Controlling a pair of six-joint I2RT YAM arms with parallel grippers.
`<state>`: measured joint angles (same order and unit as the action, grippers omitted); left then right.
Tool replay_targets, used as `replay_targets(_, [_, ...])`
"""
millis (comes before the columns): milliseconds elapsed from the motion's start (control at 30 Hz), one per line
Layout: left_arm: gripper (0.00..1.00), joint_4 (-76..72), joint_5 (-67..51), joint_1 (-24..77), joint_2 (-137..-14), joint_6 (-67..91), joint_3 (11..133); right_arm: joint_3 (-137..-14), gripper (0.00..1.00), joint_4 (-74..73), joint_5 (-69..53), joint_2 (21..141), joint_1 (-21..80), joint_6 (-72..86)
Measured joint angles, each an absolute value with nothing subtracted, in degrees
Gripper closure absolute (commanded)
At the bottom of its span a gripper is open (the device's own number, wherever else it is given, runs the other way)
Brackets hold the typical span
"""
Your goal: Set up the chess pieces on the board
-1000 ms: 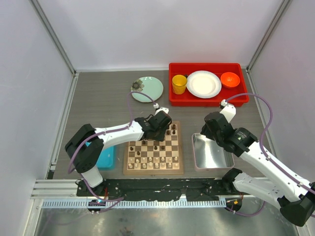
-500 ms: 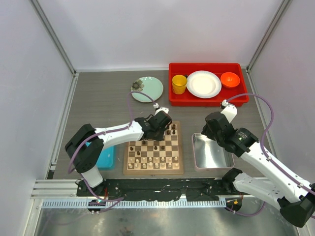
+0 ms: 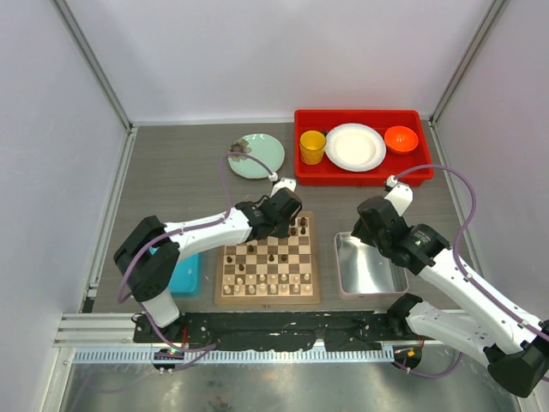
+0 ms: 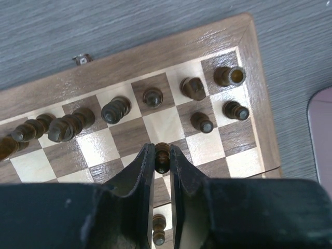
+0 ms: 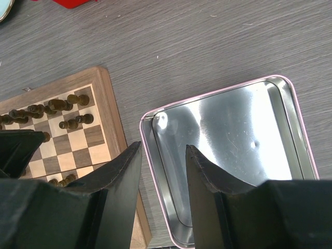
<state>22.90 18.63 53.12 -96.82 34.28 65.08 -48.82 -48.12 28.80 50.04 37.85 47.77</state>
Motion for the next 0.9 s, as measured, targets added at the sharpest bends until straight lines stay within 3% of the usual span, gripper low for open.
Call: replay_targets(900, [0.76,21.26,19.57,53.12,-101.54,34.04,66.96,-48.73,0.55,-48.95,28.77,48.99,37.36,47.72])
